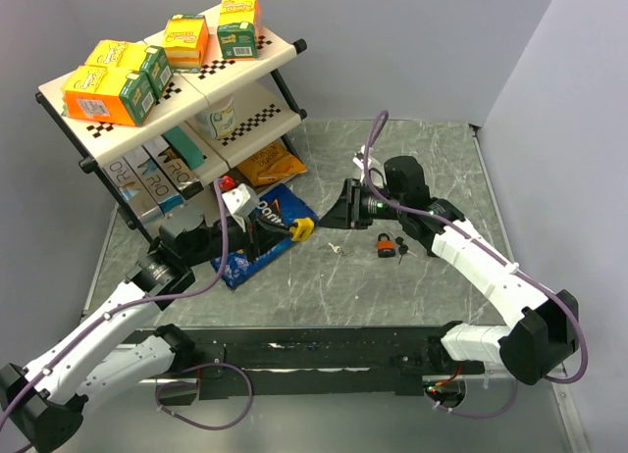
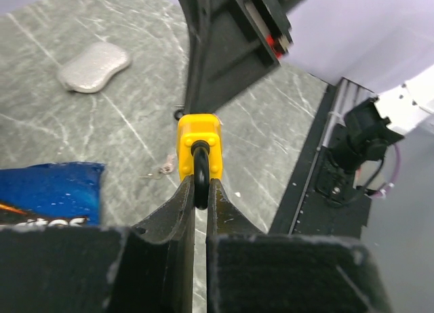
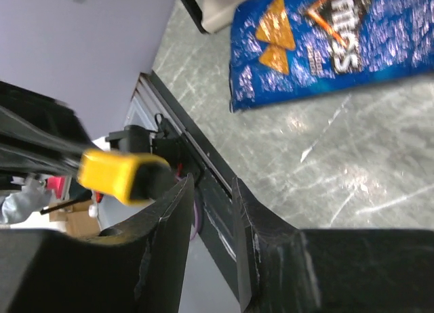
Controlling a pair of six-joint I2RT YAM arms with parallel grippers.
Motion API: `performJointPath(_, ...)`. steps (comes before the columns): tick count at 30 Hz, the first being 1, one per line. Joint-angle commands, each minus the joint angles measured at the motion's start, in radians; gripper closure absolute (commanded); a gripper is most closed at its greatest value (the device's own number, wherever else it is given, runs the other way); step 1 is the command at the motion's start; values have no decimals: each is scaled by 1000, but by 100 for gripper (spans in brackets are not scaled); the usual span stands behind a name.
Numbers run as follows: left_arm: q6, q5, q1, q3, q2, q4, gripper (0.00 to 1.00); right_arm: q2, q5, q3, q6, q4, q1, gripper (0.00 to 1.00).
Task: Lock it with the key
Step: Adjust the lock.
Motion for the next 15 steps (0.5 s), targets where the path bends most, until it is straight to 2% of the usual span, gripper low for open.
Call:
performJointPath(1, 32, -37, 6, 71, -15, 64, 99, -30, -42, -29, 21, 28, 2, 62)
performJointPath(8, 40, -7, 1, 73, 46, 118, 99, -22, -63, -11, 30, 56, 32, 60)
performJointPath(15, 20, -3, -51, 53, 80, 154, 99, -22, -116, 24, 60, 125, 83, 60)
